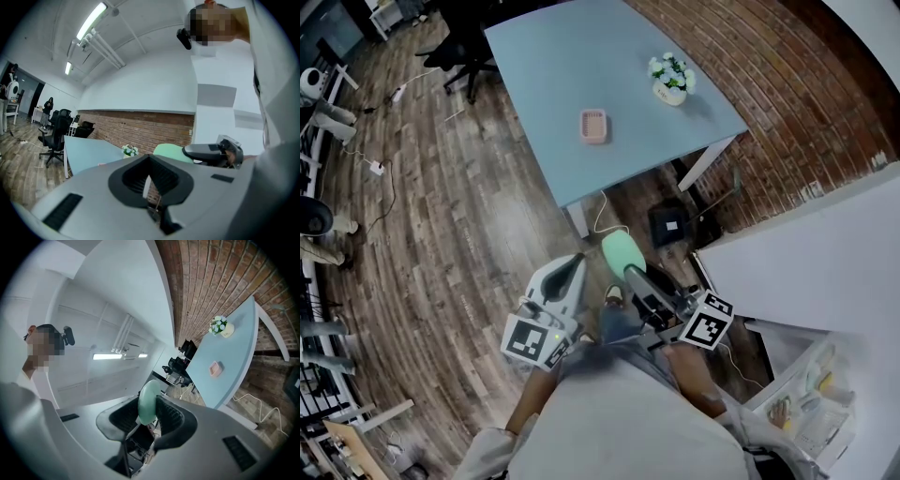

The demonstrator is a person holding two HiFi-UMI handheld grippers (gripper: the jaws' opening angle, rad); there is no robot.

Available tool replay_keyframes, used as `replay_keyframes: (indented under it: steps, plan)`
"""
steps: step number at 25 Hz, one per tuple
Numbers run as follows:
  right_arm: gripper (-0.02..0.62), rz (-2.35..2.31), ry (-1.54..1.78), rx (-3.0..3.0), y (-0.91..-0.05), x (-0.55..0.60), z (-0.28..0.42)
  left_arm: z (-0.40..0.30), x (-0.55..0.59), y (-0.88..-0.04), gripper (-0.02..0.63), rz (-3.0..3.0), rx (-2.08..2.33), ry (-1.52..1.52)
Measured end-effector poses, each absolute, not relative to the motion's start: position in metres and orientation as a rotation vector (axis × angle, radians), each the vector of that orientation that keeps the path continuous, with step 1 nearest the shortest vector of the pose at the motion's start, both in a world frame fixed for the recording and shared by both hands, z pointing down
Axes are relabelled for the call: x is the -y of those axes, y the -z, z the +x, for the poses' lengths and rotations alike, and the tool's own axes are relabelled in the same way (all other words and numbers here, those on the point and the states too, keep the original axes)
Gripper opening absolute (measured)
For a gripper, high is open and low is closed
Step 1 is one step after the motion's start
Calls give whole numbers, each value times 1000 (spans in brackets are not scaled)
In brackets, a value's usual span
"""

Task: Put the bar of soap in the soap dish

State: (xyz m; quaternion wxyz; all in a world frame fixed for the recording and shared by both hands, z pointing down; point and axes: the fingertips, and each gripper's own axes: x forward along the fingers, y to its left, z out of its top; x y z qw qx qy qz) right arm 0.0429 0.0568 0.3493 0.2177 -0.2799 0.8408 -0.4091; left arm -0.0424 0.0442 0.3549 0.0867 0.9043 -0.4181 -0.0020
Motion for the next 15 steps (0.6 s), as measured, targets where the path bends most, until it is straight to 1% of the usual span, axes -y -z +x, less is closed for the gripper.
replay_keyframes:
  steps: [7, 15]
  plan:
    - [121, -736, 1140, -2344, -350, -19, 67, -17, -12, -352, 3, 2685, 1279, -7]
    - [121, -714, 1158, -2318, -352, -2, 84, 0, 4, -349, 3, 2677, 1293, -32]
